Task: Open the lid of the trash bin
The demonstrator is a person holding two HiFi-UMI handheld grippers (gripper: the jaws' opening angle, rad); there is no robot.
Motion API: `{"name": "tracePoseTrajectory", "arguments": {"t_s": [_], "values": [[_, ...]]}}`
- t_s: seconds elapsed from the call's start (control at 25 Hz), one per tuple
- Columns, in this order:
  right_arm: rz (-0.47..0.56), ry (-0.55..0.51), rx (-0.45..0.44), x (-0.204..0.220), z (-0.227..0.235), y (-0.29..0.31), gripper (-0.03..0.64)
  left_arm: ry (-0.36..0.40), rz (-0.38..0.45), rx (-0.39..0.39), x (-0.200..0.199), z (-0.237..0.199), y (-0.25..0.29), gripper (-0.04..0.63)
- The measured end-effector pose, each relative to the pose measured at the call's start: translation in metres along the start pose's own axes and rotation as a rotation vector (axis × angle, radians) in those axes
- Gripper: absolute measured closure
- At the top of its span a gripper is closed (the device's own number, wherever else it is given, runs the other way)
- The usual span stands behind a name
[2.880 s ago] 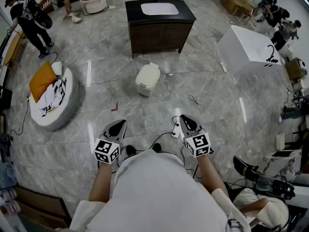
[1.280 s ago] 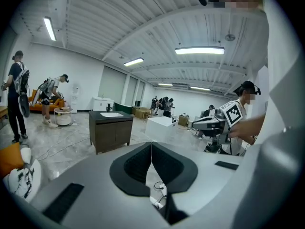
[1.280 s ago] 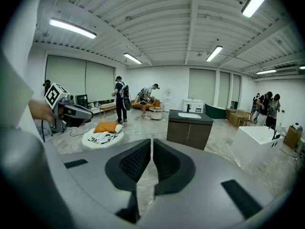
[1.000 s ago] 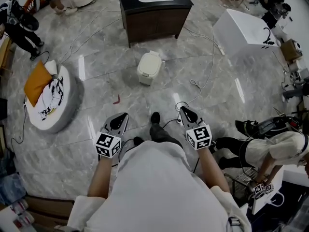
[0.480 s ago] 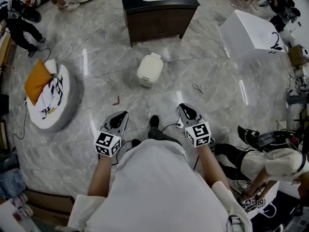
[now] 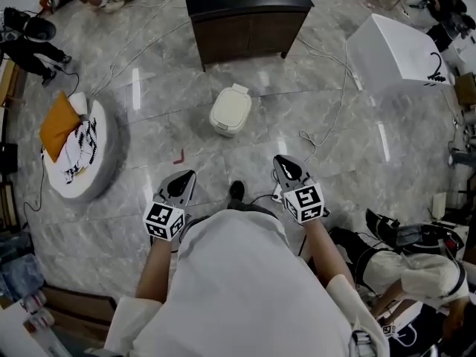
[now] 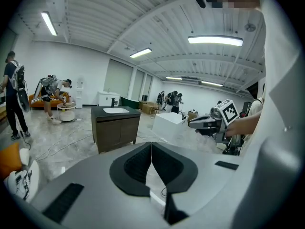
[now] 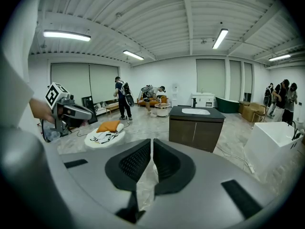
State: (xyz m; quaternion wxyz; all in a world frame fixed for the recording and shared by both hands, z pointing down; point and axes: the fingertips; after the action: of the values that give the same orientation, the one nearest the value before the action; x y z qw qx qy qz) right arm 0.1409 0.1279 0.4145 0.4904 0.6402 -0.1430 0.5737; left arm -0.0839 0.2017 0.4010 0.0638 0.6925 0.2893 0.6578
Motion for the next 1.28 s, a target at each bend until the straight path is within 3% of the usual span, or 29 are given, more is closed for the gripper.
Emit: {"name": "tracePoseTrajectory", "arguments": {"t_s": [0.48,0.8,1.28], "values": [[-0.059,0.016,-0.036,0.010,0.063,0.028,0.580,0.023,-0.050,0.002,-0.018,0.000,0.070,0.577],[-0.075,0.025,-0.041,0.005,0.077,0.047,0.580,0.015,-0.066,0.014,-0.029,-0.006,0.097,0.577],[-0.125,0.088,0.005,0.005,0.074,0.093,0.580,0.060,-0.121,0.127,-0.034,-0.044,0.141,0.577]]}}
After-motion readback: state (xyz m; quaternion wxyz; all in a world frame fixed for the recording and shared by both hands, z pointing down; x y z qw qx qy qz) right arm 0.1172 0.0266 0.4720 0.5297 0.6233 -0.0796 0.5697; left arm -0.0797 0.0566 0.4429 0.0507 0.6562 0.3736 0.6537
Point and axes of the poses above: the fingertips, and each gripper's own axes: y forward along the fingers, z to its right, x out of its underside, and after that the axes turned 10 degrees about -x, right-handed
